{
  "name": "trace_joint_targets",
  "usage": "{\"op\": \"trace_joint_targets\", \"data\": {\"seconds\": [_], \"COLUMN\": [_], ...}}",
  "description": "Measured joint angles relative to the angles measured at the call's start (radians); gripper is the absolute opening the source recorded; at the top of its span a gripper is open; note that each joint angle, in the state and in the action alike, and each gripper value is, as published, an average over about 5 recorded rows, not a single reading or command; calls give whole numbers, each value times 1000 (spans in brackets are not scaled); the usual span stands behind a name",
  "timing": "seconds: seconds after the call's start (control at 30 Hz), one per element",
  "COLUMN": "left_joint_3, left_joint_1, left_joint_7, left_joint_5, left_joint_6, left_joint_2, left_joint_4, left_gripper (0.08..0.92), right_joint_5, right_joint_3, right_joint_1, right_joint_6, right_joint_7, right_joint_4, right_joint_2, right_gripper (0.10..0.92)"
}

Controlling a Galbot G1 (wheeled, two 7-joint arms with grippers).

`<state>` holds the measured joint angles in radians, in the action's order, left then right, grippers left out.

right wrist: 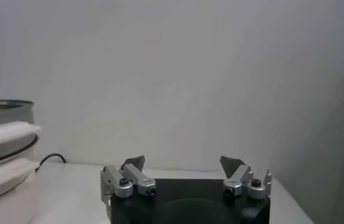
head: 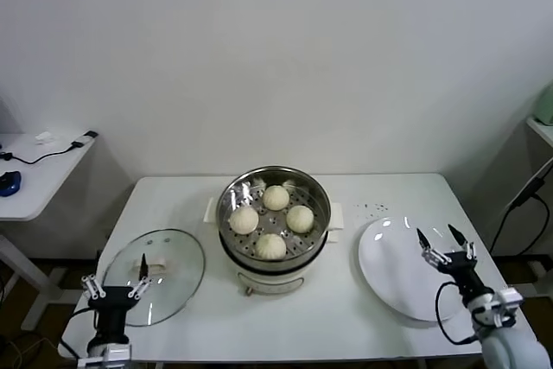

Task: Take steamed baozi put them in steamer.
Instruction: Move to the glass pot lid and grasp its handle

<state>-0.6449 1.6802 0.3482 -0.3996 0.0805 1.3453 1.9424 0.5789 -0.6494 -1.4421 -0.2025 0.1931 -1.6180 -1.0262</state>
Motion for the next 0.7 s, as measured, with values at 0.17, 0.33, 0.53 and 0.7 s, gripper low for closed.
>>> {"op": "trace_joint_targets", "data": {"seconds": [0.17,0.33,0.53,0.7], "left_joint_3": [3,12,15,24], "left_joint_1": [6,-3,-36,-74], "left_joint_7": [56,82,100,101], "left_joint_5": [-268,-478,-632,-715], "left_joint_6": [13,-7,-53,-88], "left_joint_2": [-40,-57,-52,-35], "left_joint_4": [-87,-169,-241,-287], "left_gripper": [823,823,823,823], "right_joint_5": [-30,-63,-101,-124], "right_joint_3": [-3,1,13,19], "right_joint_1": [-35,-61,-81,-93], "right_joint_6": [-41,-68,-87,-96], "right_joint_7": [0,-1,-1,-1], "right_joint_4": [4,10,15,15], "right_joint_2": [-77,-136,-191,-224], "right_gripper": [823,823,823,823]}}
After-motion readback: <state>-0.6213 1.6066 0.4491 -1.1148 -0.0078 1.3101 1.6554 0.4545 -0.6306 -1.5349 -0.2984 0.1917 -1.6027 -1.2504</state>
